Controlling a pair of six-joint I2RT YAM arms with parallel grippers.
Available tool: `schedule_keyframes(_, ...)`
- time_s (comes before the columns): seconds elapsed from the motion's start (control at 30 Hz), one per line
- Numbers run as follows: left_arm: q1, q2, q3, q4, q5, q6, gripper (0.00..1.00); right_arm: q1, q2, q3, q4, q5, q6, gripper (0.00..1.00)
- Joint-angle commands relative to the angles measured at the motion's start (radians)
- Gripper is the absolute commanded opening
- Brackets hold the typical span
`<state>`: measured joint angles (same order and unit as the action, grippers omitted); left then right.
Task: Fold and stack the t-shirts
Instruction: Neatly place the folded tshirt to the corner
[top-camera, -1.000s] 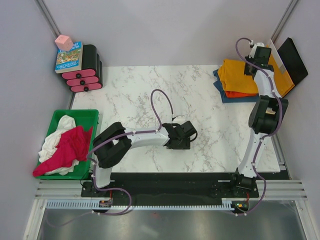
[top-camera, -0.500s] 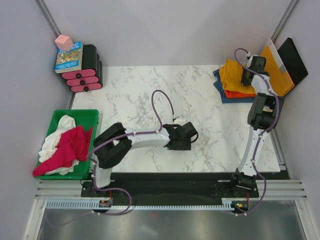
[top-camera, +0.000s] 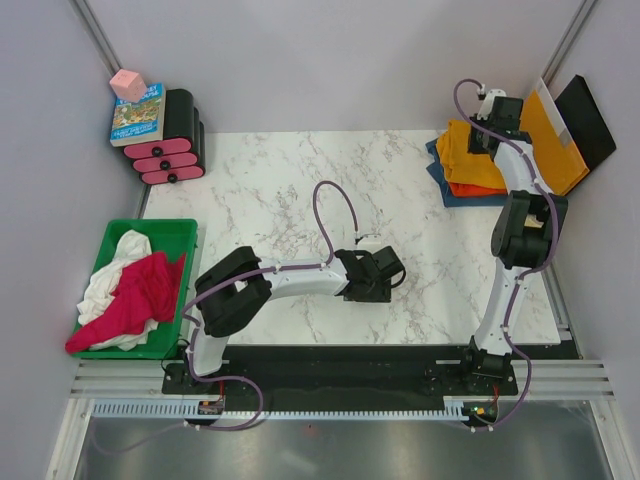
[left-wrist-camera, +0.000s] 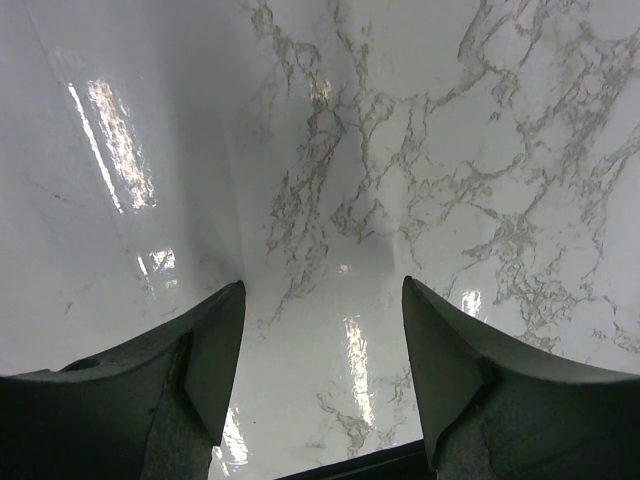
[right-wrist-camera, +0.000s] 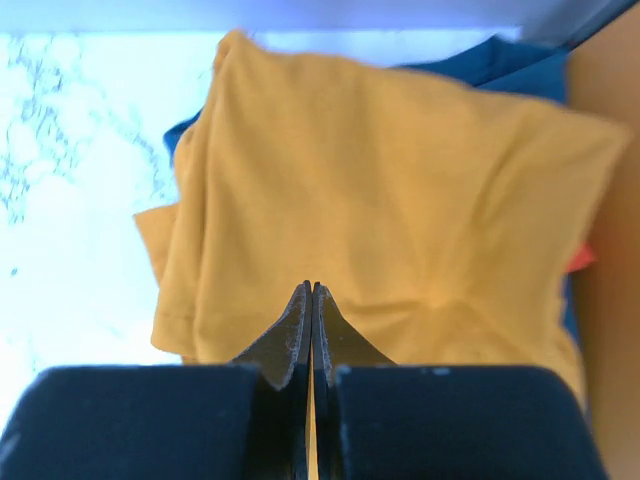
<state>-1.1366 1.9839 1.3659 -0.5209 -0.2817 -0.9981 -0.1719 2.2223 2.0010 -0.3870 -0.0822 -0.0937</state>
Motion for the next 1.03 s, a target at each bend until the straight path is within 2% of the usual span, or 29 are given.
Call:
schedule_keyframes(0.0,-0.014,0.027,-0.027,-0.004,0.032,-0.042,0.71,0.006,0.000,-0.074,-0.024,-0.047,-0.011,0.00)
schedule_keyframes(0.17,-0.014,0.032,-0.033,0.001,0.033,-0.047,0.71,0.011,0.013,-0.134,-0.038,-0.057,-0.012,0.00)
schedule_keyframes(0.27,-0.014,0.039,-0.022,0.004,0.038,-0.042,0.71,0.012,0.016,-0.114,-0.038,-0.053,-0.011,0.00)
schedule_keyframes(0.37,-0.014,0.046,-0.010,0.001,0.038,-0.034,0.71,0.008,0.022,-0.030,-0.041,-0.053,0.011,0.09)
schedule_keyframes(0.4,-0.015,0.047,-0.005,0.001,0.039,-0.033,0.71,0.008,0.023,-0.006,-0.041,-0.054,0.015,0.17)
schedule_keyframes(0.47,-0.014,0.046,-0.002,0.001,0.038,-0.031,0.71,0.005,0.022,0.062,-0.042,-0.068,0.040,0.27)
schedule_keyframes(0.5,-0.014,0.036,-0.002,0.001,0.032,-0.031,0.72,-0.001,0.013,0.074,-0.039,-0.076,0.045,0.42)
schedule_keyframes(0.57,-0.014,0.014,-0.013,-0.001,0.016,-0.028,0.72,-0.005,-0.051,0.064,-0.023,-0.108,0.058,0.58)
schedule_keyframes(0.6,-0.015,-0.020,-0.017,0.001,-0.013,-0.025,0.73,-0.006,-0.084,0.042,0.009,-0.123,0.054,0.75)
schedule_keyframes(0.7,-0.015,-0.074,-0.022,-0.004,-0.071,0.010,0.73,0.015,-0.229,-0.060,0.060,-0.134,0.014,0.98)
schedule_keyframes(0.77,-0.015,-0.091,-0.011,-0.019,-0.092,0.044,0.73,0.035,-0.335,-0.148,0.076,-0.091,-0.001,0.98)
schedule_keyframes(0.9,-0.015,-0.115,-0.007,-0.030,-0.112,0.070,0.73,0.069,-0.519,-0.348,0.103,-0.110,-0.057,0.98)
schedule_keyframes(1.0,-0.017,-0.143,-0.031,-0.031,-0.109,0.067,0.73,0.100,-0.633,-0.477,0.105,-0.026,-0.087,0.98)
